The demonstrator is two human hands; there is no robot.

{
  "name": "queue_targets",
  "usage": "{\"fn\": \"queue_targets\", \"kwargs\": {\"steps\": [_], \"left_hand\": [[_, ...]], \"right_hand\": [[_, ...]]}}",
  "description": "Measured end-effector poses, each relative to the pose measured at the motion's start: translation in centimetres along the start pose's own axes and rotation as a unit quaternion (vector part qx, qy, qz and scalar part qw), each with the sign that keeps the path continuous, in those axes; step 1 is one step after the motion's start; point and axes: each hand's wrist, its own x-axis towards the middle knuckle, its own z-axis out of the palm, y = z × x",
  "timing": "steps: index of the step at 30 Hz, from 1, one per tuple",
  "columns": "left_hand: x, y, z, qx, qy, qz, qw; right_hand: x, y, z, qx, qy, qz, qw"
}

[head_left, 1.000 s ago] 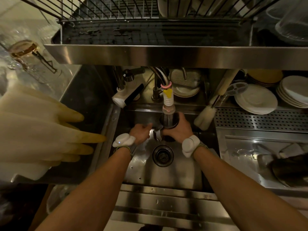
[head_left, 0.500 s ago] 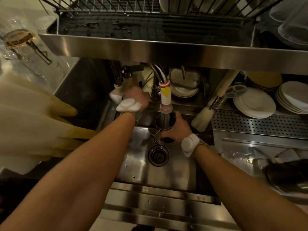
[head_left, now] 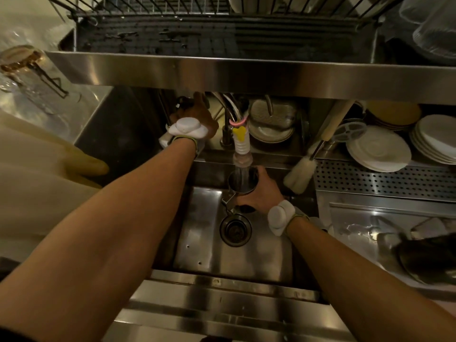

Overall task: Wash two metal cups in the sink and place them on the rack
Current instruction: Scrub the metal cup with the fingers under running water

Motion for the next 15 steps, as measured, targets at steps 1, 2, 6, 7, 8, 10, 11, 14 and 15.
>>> {"fn": "queue_targets", "kwargs": {"steps": [1, 2, 6, 7, 8, 10, 11, 14, 15], "left_hand": [[0.0, -0.2, -0.1, 0.002, 0.012, 0.006, 1.0], [0.2, -0.5, 0.0, 0.004, 0.025, 0.008, 1.0], [0.9, -1.7, 0.7, 0.017, 0.02, 0.016, 1.0], [1.0, -1.9, 0.9, 0.013, 0.015, 0.015, 1.0], [0.9, -1.9, 0.8, 0.011, 0.01, 0.015, 1.0], [0.5, -1.7, 0.8, -0.002, 0.007, 0.019, 1.0], [0.4, -1.7, 1.0, -0.012, 0.008, 0.025, 1.0], [-0.9, -2.2, 1.4, -0.042, 0.0, 0.042, 0.998], [-1.5, -2.6, 1.6, -0.055, 0.001, 0.046, 0.997]], "right_hand": [[0.1, 0.0, 0.0, 0.003, -0.002, 0.002, 1.0], [0.1, -0.1, 0.0, 0.003, -0.003, 0.005, 1.0], [0.4, -0.1, 0.2, 0.004, 0.001, 0.017, 1.0], [0.5, -0.1, 0.2, 0.002, 0.0, 0.018, 1.0], [0.6, -0.1, 0.2, 0.003, -0.002, 0.017, 1.0], [0.6, -0.3, 0.2, 0.007, -0.004, 0.016, 1.0], [0.5, -0.3, 0.2, 0.008, -0.003, 0.016, 1.0], [0.0, -0.4, 0.1, 0.004, 0.007, 0.011, 1.0], [-0.2, -0.4, 0.1, -0.004, 0.009, 0.01, 1.0]]}}
